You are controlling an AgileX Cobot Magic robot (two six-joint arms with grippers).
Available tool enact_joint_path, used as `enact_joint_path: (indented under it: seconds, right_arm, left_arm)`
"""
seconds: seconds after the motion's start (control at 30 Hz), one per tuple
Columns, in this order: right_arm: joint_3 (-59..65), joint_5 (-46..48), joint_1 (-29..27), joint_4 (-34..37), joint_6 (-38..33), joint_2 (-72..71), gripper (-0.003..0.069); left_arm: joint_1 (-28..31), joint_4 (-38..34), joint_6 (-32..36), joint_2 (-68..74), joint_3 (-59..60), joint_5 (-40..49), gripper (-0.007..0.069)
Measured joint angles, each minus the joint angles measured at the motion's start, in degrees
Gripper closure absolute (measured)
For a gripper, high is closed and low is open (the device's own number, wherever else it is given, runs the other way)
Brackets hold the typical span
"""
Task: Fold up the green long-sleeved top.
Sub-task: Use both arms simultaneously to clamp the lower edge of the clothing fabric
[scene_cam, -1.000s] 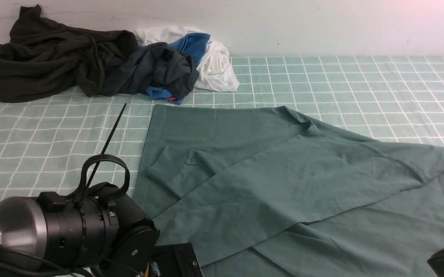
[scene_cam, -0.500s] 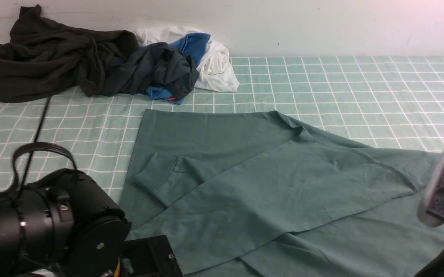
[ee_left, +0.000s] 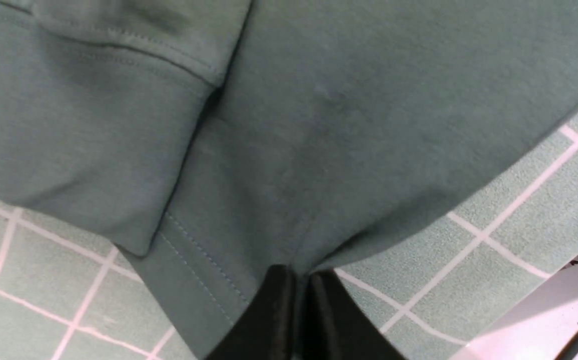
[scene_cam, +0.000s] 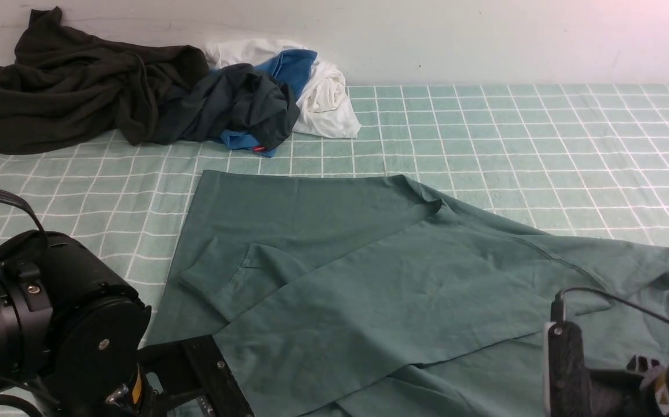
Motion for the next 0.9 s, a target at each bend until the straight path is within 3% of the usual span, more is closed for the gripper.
enact_joint_path:
  seconds: [0.23,0.43,0.9]
  right_arm:
    - [0.73,-8.49,0.0,-5.42,0.87,4.08,0.0216]
    - [0.73,-8.6,0.0,-5.79,0.82,5.85,0.027]
    - [1.88,-8.65,0.0,-6.03,0.54,5.85,0.0279]
  left_arm:
    - [0.0,0.0,0.0,0.0,0.0,-1.05,0.0617]
    - [0.0,0.0,0.0,0.0,0.06,-1.1,0.0617]
    - [0.0,0.0,0.0,0.0,0.06,-1.52,0.0617]
